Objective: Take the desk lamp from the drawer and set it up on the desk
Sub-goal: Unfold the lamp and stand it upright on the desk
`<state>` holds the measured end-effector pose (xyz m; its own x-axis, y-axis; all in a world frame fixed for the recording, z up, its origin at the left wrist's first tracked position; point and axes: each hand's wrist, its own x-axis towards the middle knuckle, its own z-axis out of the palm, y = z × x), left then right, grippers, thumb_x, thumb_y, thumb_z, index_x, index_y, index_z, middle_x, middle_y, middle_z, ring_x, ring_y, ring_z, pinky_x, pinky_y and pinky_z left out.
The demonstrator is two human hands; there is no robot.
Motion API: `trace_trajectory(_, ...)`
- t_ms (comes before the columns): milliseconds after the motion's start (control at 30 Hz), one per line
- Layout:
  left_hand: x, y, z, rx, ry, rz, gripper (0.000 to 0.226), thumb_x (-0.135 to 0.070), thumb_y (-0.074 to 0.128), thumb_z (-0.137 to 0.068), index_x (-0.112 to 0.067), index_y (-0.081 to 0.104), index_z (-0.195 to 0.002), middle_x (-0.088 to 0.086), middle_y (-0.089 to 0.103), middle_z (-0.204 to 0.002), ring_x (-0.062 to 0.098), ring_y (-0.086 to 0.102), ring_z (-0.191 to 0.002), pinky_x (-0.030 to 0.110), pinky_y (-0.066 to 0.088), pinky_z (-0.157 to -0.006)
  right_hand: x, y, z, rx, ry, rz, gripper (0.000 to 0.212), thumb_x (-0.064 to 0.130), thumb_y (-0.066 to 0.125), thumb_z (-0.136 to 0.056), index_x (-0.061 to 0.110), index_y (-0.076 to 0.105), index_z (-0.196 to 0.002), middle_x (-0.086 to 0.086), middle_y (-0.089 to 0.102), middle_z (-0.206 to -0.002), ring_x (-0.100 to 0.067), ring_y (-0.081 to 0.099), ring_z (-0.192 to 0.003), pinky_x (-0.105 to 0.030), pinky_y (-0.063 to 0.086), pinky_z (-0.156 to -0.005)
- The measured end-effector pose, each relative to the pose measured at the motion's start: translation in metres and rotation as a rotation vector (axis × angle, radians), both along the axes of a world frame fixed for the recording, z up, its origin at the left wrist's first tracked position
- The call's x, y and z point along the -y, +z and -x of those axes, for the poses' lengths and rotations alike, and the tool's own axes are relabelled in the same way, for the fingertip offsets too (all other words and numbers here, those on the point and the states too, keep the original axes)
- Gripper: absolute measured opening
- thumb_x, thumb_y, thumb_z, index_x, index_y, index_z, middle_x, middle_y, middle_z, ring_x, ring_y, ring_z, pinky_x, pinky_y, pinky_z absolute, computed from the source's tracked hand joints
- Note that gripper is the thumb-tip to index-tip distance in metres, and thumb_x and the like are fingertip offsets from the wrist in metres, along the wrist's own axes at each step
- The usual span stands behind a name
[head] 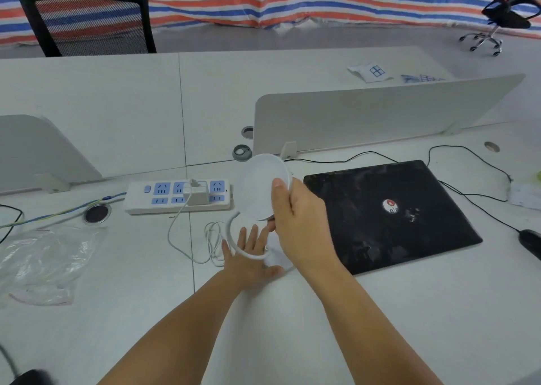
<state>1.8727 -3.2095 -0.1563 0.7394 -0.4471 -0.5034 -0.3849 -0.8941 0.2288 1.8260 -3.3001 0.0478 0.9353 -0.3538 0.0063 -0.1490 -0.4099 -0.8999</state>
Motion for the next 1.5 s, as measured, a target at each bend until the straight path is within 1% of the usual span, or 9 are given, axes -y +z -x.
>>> trace_trajectory(267,0.000,0.002,0.001,-0.055,0.035,0.045,0.099,-0.077,0.036,-0.078,-0.033,-0.021,-0.146,-0.004,-0.023,-0.158,0.021,-0.022,-0.146,0.061,-0.011,-0.113,0.008,-0.003,-0.002,0.016,-0.067,-0.029,0.025,0.032,0.038,-0.099,0.016,0.051,-0.086,0.007,0.055,-0.061,0.012,0.056,-0.050,-0.003,0.043,-0.048)
trace_trajectory(400,0.000,0.001,0.001,-0.049,0.037,0.056,0.099,-0.078,0.037,-0.077,-0.034,-0.020,-0.146,-0.005,-0.022,-0.159,0.021,-0.022,-0.146,0.061,-0.012,-0.113,0.009,-0.004,-0.002,0.036,-0.092,-0.027,0.025,0.032,0.037,-0.100,0.016,0.050,-0.086,0.003,0.057,-0.064,-0.004,0.058,-0.050,-0.004,0.045,-0.050)
trace_trajectory(633,-0.002,0.007,-0.002,-0.007,0.020,0.111,0.105,-0.080,0.041,-0.075,-0.034,-0.021,-0.146,-0.001,-0.018,-0.160,0.020,-0.018,-0.147,0.061,-0.012,-0.113,0.020,0.001,-0.001,-0.031,-0.022,-0.076,0.030,0.043,0.030,-0.099,0.021,0.050,-0.103,-0.001,0.064,-0.072,-0.006,0.057,-0.051,-0.012,0.044,-0.049)
trace_trajectory(767,-0.016,0.020,0.003,0.079,0.083,0.149,0.098,-0.071,0.044,-0.080,-0.027,-0.007,-0.151,0.000,-0.007,-0.162,0.018,-0.010,-0.148,0.055,-0.007,-0.117,0.048,-0.018,0.016,-0.062,-0.133,-0.126,0.031,0.041,0.027,-0.100,0.023,0.051,-0.110,-0.006,0.066,-0.078,-0.012,0.059,-0.055,-0.019,0.044,-0.049)
trace_trajectory(900,-0.043,0.011,0.040,0.342,0.022,0.214,0.076,-0.057,0.016,-0.083,-0.017,0.022,-0.148,0.007,0.022,-0.159,0.023,0.013,-0.148,0.049,0.000,-0.119,0.060,-0.084,0.045,-0.277,-0.133,-0.095,0.027,0.035,0.032,-0.100,0.020,0.055,-0.096,-0.007,0.064,-0.079,-0.014,0.057,-0.059,-0.028,0.047,-0.056)
trace_trajectory(967,-0.052,0.000,0.066,0.407,-0.046,0.226,0.064,-0.049,0.026,-0.088,-0.014,0.039,-0.140,0.008,0.043,-0.149,0.025,0.033,-0.142,0.043,0.002,-0.119,0.054,-0.122,0.066,-0.382,-0.112,-0.065,0.024,0.032,0.034,-0.100,0.021,0.054,-0.093,-0.006,0.063,-0.085,-0.017,0.059,-0.066,-0.035,0.049,-0.062)
trace_trajectory(1033,-0.052,-0.011,0.088,0.381,-0.087,0.243,0.056,-0.045,0.030,-0.092,-0.013,0.046,-0.136,0.008,0.050,-0.144,0.023,0.032,-0.139,0.040,0.002,-0.114,0.046,-0.152,0.086,-0.430,-0.105,-0.021,0.023,0.029,0.035,-0.100,0.018,0.055,-0.094,-0.006,0.062,-0.089,-0.023,0.062,-0.078,-0.039,0.052,-0.071)
trace_trajectory(1200,-0.046,-0.032,0.109,0.318,-0.077,0.185,0.060,-0.046,0.008,-0.098,-0.018,0.040,-0.140,0.006,0.043,-0.149,0.022,0.032,-0.141,0.044,0.004,-0.114,0.037,-0.176,0.109,-0.415,-0.052,0.107,0.033,0.025,0.038,-0.100,0.014,0.049,-0.130,0.005,0.055,-0.118,-0.008,0.050,-0.108,-0.020,0.038,-0.092)
trace_trajectory(1500,-0.043,-0.034,0.112,0.360,-0.075,0.152,0.054,-0.042,0.026,-0.096,-0.019,0.034,-0.144,0.004,0.035,-0.153,0.022,0.030,-0.142,0.050,0.012,-0.110,0.056,-0.182,0.058,-0.381,0.239,0.609,0.058,0.028,0.036,-0.100,0.026,0.011,-0.152,-0.009,0.048,-0.128,-0.025,0.047,-0.109,-0.035,0.044,-0.091)
